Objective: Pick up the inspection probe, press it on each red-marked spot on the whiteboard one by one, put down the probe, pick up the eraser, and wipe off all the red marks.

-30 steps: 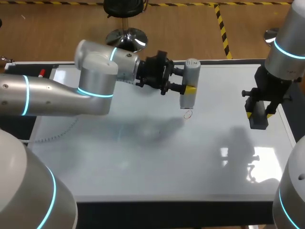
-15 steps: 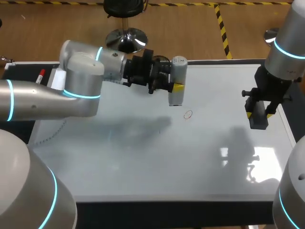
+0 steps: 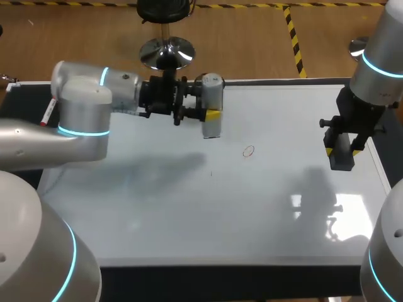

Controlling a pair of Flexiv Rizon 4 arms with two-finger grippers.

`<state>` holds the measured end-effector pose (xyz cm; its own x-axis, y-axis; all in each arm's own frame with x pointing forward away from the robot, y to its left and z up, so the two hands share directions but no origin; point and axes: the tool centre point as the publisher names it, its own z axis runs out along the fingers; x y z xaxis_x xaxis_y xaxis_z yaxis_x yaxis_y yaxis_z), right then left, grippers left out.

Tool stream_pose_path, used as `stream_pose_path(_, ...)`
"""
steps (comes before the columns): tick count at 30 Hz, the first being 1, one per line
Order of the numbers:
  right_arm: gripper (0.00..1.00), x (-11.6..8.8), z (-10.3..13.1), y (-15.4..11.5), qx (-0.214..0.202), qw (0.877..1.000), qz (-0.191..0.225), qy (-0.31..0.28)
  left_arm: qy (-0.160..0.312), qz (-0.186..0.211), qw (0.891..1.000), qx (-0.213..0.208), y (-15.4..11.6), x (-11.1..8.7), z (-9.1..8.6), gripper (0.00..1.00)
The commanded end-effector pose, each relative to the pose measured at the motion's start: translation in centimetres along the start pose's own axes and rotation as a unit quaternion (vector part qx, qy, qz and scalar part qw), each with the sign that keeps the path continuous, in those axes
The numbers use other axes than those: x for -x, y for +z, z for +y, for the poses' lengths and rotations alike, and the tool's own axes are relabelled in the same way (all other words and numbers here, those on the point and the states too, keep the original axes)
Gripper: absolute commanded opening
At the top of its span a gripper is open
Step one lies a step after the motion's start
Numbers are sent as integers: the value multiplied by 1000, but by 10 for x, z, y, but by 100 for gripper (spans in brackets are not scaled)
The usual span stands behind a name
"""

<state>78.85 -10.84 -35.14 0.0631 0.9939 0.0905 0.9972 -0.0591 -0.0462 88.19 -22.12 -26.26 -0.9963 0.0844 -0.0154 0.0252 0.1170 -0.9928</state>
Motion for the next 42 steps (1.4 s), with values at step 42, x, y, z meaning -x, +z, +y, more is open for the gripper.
stream_pose_path(42, 0, 1, -1, -1, 1, 1000, 1, -1, 4, -60, 998, -13, -120, -22, 7, 0)
